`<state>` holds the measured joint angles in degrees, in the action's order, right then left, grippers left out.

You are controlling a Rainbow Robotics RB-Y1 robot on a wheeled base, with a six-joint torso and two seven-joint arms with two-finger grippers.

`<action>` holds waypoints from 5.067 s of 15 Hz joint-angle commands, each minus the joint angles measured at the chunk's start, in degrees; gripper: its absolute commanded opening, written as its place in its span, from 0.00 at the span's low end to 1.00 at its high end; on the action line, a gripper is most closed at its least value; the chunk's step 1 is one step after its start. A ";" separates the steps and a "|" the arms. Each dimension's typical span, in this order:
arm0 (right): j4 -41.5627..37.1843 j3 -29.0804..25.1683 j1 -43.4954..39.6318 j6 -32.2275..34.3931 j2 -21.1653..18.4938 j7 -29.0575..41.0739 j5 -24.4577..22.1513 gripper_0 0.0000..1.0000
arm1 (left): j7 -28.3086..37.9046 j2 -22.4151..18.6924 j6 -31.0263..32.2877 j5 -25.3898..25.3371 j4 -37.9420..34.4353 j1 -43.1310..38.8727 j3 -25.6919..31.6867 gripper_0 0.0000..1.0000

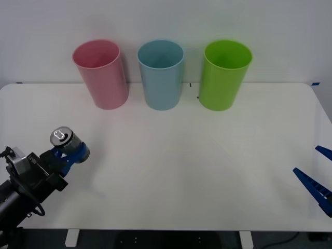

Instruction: Grasp the object on the table and drop it into the matching bin: aluminum can to the light blue bin, PET bottle to the pink bin.

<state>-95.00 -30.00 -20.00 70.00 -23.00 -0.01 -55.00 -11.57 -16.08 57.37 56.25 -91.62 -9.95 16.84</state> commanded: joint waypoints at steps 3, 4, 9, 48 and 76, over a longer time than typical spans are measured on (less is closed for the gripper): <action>0.00 0.00 0.00 0.00 0.00 0.01 0.00 1.00 | 14.38 0.00 -4.46 7.65 -3.04 9.16 -1.20 0.00; 0.00 0.00 0.00 0.00 0.00 0.01 0.00 1.00 | 17.11 0.00 -4.90 9.58 -3.04 11.10 -1.37 0.00; 0.00 0.00 0.00 0.00 0.00 0.01 0.00 1.00 | 30.38 0.00 -9.64 18.02 -3.04 21.11 -3.31 0.00; 0.00 0.00 0.00 0.00 0.00 0.01 0.00 1.00 | 30.55 15.47 -52.97 45.09 39.33 65.15 -12.09 0.00; 0.00 0.00 0.00 0.00 0.00 0.01 0.00 1.00 | 28.62 -8.61 -39.97 9.76 15.33 43.35 -23.34 1.00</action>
<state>-95.00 -30.00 -20.00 70.00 -23.00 0.00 -55.00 17.23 -23.32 16.84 67.48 -74.34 35.38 -6.57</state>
